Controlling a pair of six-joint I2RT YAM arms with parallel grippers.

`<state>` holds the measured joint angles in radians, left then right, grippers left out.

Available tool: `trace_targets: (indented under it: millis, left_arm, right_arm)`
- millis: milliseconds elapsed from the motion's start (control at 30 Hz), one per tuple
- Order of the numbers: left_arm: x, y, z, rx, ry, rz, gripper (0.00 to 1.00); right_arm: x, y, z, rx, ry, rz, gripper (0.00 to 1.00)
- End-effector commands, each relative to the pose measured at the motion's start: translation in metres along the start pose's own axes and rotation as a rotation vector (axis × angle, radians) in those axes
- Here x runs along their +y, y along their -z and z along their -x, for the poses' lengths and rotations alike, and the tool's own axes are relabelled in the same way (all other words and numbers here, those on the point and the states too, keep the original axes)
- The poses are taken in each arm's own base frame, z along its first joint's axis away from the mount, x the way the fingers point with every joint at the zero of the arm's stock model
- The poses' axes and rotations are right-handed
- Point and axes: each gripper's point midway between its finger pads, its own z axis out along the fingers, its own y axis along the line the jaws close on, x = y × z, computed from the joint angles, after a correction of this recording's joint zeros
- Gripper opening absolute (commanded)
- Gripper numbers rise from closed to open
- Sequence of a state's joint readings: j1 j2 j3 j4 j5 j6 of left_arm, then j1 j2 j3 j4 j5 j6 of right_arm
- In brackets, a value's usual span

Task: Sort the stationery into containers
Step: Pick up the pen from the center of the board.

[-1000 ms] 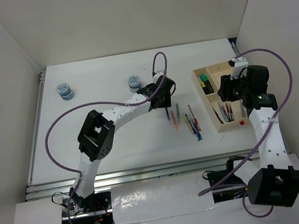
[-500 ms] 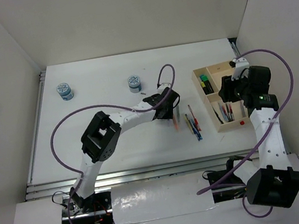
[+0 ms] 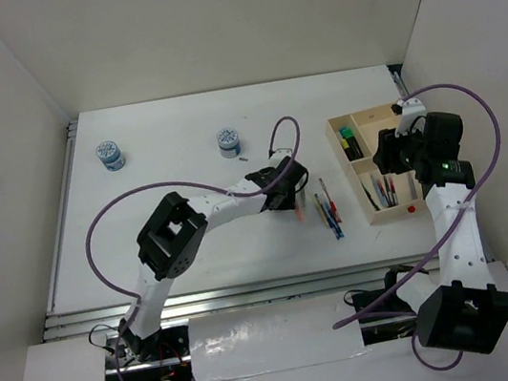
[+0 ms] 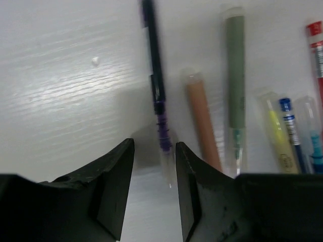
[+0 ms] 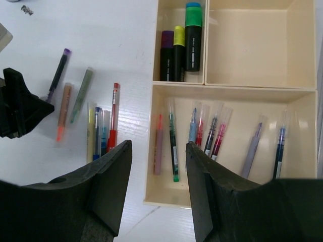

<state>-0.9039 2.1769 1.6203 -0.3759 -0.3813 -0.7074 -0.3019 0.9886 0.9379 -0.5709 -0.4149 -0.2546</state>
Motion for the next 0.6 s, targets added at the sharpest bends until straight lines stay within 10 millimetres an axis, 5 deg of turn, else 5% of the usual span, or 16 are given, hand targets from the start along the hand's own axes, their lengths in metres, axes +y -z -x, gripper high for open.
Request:
trace_targets:
  millis: [0, 167, 300, 500, 567]
  left_arm:
    - [0.016, 0.011, 0.009, -0.011, 0.071, 0.012, 0.50]
    - [0.038, 0.004, -0.006, 0.027, 0.074, 0.038, 0.44]
    - [0.043, 0.003, -0.009, 0.053, 0.048, 0.012, 0.29]
    - [0.049, 0.049, 0.025, 0.027, 0.075, -0.197, 0.02]
    - [0.047, 0.069, 0.032, 0.025, 0.077, -0.327, 0.00]
  right_arm:
    - [0.002, 0.008, 0.013, -0.039, 0.020, 0.009, 0.54]
    - [0.005, 0.008, 0.016, -0.045, 0.018, 0.026, 0.54]
    - [0.010, 0.010, 0.021, -0.058, 0.025, 0.048, 0.54]
    - [0.049, 0.021, 0.029, -0.119, 0.225, 0.198, 0.57]
    - [0.070, 0.028, 0.028, -0.144, 0.310, 0.274, 0.76]
